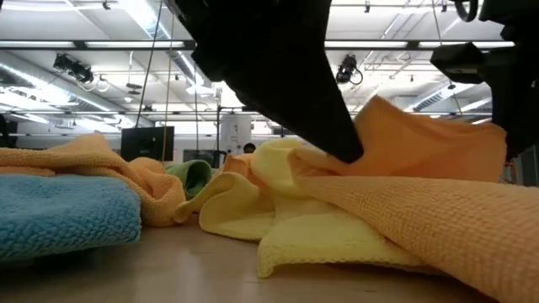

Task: Fold microfiber towels
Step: Fold the right orange microfiber cloth

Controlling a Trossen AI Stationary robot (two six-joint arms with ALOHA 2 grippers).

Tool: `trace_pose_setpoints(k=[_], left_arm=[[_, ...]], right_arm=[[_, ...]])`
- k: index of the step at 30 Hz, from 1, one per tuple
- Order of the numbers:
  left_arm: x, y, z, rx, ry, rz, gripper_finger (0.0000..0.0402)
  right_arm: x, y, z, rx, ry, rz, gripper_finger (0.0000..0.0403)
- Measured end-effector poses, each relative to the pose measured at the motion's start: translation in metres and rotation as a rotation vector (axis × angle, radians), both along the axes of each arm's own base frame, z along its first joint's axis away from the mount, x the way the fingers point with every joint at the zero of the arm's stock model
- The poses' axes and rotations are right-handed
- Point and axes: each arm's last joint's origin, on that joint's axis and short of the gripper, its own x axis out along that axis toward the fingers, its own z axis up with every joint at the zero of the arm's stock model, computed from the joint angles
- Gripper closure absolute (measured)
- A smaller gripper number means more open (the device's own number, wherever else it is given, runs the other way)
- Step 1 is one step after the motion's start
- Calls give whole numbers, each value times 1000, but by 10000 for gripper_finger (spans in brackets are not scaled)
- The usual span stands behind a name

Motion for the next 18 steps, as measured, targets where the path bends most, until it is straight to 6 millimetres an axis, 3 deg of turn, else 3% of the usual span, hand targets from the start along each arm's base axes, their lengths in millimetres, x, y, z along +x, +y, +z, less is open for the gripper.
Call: trace_pose_setpoints(k=[9,18], left_arm=[[2,-8,-15,-17,-3,-18,367],[3,-9,-24,-36,13,-10,367]], right_arm=[[-3,5,-1,28,14,28,375],[-6,2,-20,124,12,66,375]])
